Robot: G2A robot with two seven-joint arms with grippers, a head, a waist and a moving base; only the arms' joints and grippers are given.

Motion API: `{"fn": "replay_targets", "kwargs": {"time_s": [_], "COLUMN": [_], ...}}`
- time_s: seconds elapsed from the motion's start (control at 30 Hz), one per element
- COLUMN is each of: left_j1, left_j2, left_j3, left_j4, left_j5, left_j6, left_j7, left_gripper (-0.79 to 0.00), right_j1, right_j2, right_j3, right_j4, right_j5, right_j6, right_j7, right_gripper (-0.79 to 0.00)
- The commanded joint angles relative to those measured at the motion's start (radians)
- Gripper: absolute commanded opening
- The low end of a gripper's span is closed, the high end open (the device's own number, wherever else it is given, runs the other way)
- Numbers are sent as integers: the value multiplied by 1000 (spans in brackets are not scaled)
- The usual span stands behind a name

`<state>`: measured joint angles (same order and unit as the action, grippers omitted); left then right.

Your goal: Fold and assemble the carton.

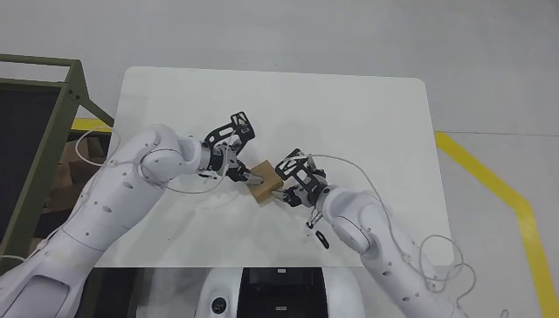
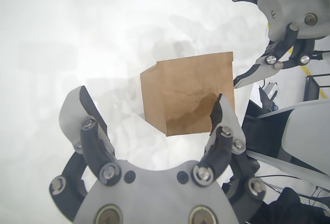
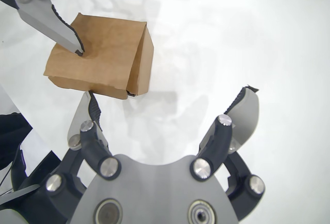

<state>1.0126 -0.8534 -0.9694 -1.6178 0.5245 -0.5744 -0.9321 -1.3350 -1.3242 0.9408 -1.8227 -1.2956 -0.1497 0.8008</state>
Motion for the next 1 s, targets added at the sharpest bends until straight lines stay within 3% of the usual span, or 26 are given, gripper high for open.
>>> {"fn": "replay_targets", "kwargs": {"time_s": [0.0,0.97], "left_j1": [-2,-21], "left_j2": [-1,-11], "left_j3": [2,21], "left_j4": [1,10], "left_j5": [-2,4], "left_j6": [0,-2], "left_j7": [-2,-13], "left_gripper": [0,0], "right_j1": [4,14], "right_j2": [-1,-10], "right_j3": [-4,-21], "right_j4": [4,24], "right_j5": [-1,-15], "right_j6": [6,51], "right_j7": [-2,-35], "right_gripper": [0,0]}}
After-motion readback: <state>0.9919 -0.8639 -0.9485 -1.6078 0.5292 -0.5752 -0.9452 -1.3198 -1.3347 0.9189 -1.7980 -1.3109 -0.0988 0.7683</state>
